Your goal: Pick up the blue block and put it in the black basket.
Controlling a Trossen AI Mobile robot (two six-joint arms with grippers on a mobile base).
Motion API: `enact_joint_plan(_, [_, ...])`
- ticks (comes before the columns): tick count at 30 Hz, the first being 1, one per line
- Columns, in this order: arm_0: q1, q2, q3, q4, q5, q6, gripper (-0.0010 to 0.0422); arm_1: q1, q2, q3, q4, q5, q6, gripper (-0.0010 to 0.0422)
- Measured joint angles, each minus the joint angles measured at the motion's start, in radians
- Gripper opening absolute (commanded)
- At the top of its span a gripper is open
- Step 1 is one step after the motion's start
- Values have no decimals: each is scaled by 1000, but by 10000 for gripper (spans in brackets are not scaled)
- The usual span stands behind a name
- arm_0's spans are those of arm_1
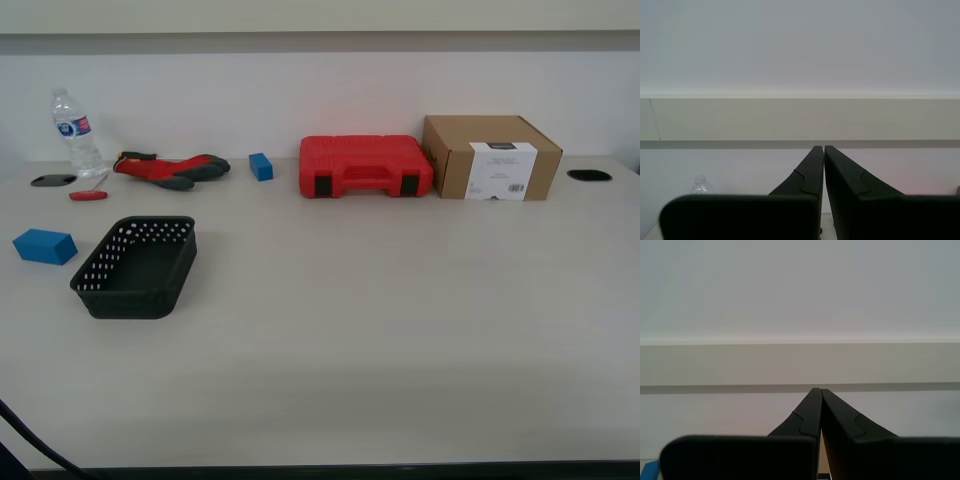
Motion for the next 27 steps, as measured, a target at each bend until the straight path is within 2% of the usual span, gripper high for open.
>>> enact_joint_plan(22, [0, 0, 0, 0, 0, 0, 0, 0, 0, 0, 0, 0, 6, 0])
enact_joint_plan(27, [-1, 0, 0, 0, 0, 0, 0, 1, 0, 0, -11, -21, 106, 0])
